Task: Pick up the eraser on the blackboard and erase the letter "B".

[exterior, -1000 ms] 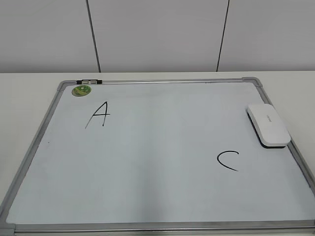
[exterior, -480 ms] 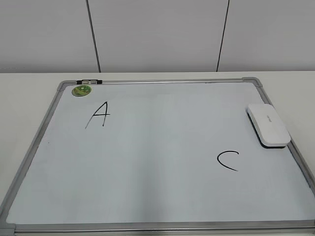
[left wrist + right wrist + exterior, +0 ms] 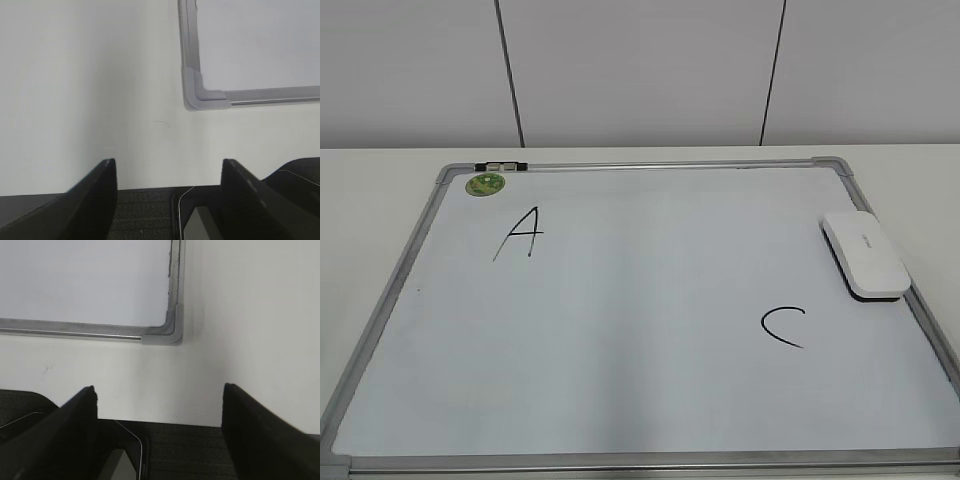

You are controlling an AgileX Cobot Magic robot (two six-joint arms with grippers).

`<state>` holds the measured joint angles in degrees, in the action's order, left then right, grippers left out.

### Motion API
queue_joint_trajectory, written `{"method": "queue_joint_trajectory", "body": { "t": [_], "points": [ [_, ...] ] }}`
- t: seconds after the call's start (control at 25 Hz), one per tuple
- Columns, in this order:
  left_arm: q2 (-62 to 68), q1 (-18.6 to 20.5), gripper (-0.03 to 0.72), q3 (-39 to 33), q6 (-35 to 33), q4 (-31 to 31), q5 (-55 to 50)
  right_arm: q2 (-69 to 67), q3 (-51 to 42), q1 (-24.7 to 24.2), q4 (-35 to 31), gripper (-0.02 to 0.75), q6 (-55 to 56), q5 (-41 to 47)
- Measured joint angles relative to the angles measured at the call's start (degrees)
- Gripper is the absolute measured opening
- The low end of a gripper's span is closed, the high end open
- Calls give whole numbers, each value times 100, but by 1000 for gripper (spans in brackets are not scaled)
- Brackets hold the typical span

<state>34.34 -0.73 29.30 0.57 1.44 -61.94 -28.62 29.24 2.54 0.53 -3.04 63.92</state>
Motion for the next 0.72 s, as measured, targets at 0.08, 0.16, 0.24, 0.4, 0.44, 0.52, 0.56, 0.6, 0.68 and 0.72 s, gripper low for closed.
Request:
{"method": "queue_joint_trajectory", "body": {
  "t": [0.08, 0.16, 0.24, 0.4, 0.44, 0.52, 0.56, 0.6, 0.68, 0.72],
  "points": [
    [0, 0, 469, 0, 0, 11, 0, 0, 0, 0, 0, 592, 0, 0],
    [0, 0, 469, 0, 0, 11, 0, 0, 0, 0, 0, 592, 0, 0],
    [0, 0, 468, 0, 0, 11, 0, 0, 0, 0, 0, 592, 0, 0],
    [0, 0, 457, 0, 0, 11, 3, 0, 0, 0, 0, 592, 0, 0],
    [0, 0, 453, 0, 0, 11, 3, 0, 0, 0, 0, 592, 0, 0],
    [0, 0, 440, 0, 0, 11, 3, 0, 0, 0, 0, 592, 0, 0],
    [-29, 0, 433, 0, 0, 22, 12, 0, 0, 0, 0, 592, 0, 0],
    [-91, 0, 427, 0, 0, 22, 12, 0, 0, 0, 0, 592, 0, 0],
    [-300, 0, 421, 0, 0, 22, 12, 0, 0, 0, 0, 592, 0, 0],
    [-457, 0, 419, 0, 0, 22, 12, 0, 0, 0, 0, 592, 0, 0]
  ]
}}
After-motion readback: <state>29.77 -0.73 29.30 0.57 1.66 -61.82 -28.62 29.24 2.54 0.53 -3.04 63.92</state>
